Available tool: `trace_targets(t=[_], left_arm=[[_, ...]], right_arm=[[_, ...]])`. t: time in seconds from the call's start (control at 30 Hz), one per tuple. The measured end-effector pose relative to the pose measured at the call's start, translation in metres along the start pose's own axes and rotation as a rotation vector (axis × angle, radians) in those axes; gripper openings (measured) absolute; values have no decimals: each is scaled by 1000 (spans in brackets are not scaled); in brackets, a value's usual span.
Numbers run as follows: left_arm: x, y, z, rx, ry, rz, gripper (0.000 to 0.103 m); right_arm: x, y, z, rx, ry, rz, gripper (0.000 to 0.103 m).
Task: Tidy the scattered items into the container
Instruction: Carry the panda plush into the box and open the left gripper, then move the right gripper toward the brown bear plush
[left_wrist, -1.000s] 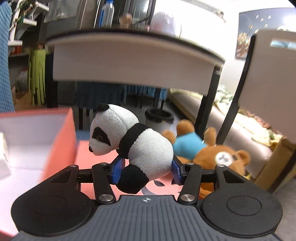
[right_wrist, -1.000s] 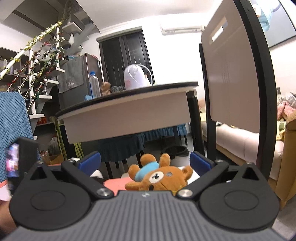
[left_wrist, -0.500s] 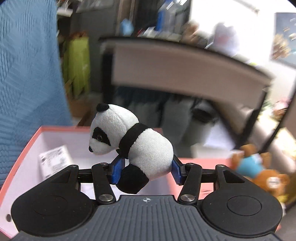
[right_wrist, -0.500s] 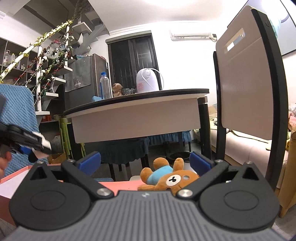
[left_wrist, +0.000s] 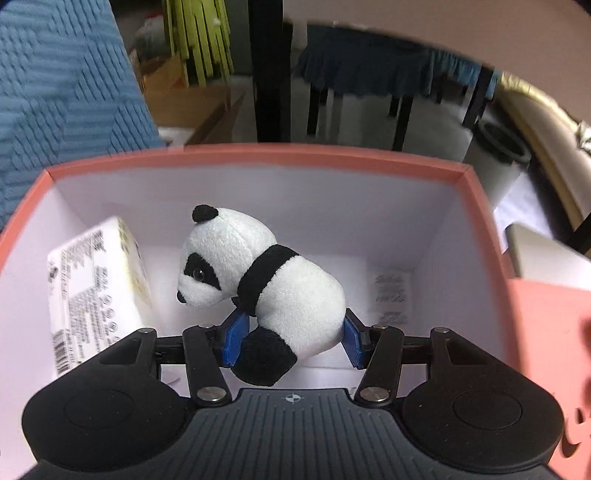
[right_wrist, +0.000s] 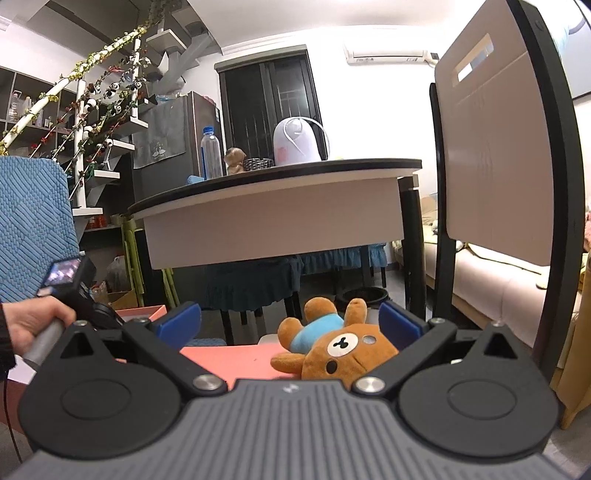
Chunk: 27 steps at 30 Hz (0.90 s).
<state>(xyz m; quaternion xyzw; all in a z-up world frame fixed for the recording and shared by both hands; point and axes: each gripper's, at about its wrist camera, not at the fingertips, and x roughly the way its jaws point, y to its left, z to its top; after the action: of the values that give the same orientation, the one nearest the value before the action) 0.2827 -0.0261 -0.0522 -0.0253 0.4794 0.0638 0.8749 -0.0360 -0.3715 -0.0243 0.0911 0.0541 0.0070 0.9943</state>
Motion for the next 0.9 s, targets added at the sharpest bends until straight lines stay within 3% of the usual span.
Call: trace_targets(t=[0.07, 0.13, 0.17, 0.5, 0.9], left_arm=[[11, 5, 0, -13, 22, -3, 67], [13, 9, 0, -19, 7, 5, 90], [9, 11, 0, -21, -13, 13, 93], [-77, 16, -23, -8, -176, -75, 97], [-194, 17, -115, 68, -432, -192, 100]], right_arm=[[1, 2, -1, -9, 2, 7, 103], [3, 5, -2, -19, 4, 13, 103], [3, 6, -2, -23, 5, 16, 103], [9, 22, -6, -42, 22, 29, 103], [3, 36, -7, -44, 32, 49, 103]])
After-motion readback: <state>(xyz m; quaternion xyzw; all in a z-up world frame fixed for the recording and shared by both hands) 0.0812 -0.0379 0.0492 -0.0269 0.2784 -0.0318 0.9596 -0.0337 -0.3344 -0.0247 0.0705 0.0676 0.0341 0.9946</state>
